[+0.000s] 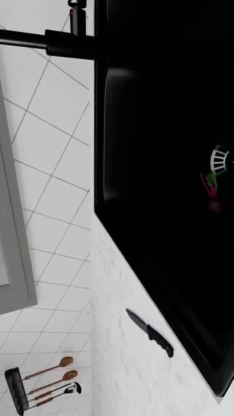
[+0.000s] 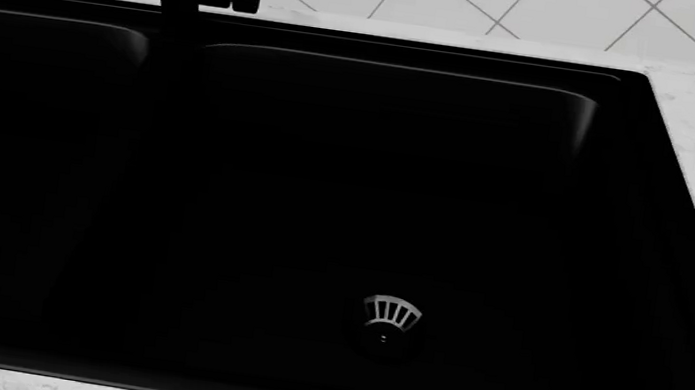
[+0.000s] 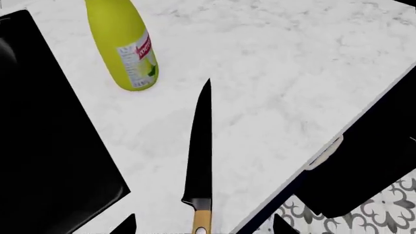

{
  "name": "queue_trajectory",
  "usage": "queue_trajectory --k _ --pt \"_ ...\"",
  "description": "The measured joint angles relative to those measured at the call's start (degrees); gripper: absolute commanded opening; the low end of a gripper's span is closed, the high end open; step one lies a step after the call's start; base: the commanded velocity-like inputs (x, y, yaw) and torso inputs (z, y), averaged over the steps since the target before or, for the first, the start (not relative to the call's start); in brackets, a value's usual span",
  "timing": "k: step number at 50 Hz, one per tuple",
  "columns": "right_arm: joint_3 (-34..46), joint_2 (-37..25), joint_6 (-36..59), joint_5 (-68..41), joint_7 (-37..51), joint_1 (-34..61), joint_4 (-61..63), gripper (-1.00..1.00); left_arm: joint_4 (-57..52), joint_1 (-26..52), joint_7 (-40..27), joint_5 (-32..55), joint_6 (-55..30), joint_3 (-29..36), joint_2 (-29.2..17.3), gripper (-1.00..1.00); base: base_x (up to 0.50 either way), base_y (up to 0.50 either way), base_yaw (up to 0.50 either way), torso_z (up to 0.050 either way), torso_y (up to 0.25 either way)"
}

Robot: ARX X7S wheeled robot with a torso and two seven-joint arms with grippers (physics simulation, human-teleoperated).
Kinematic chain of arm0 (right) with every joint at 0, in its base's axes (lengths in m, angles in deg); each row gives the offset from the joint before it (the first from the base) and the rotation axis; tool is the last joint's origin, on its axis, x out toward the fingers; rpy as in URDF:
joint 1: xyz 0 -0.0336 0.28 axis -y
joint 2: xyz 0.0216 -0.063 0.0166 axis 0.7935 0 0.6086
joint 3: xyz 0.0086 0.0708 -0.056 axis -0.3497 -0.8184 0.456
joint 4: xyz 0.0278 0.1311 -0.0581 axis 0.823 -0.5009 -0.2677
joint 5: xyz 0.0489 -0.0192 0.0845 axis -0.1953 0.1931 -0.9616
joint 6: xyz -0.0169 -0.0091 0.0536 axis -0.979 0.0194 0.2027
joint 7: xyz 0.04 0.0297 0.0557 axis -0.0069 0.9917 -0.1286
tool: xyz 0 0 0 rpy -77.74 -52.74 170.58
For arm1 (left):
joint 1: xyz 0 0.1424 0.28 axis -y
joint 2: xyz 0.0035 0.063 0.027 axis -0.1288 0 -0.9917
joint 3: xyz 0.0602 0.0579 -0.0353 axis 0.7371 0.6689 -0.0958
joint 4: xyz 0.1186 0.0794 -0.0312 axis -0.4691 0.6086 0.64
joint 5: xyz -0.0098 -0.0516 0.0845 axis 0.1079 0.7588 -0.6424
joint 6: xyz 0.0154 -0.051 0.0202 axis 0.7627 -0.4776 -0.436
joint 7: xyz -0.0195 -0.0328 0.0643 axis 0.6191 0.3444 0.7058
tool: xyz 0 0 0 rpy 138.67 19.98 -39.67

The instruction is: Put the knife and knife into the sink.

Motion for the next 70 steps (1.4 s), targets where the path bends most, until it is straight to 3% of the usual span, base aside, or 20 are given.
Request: queue_trajectory --k 70 --pt "18.8 -4.8 -3.3 3.5 -6.0 6.0 -12.2 1.0 -0.5 -1.0 -1.3 1.1 0.1 0.2 -0.2 1.0 0.0 0.0 0.0 0.0 0.0"
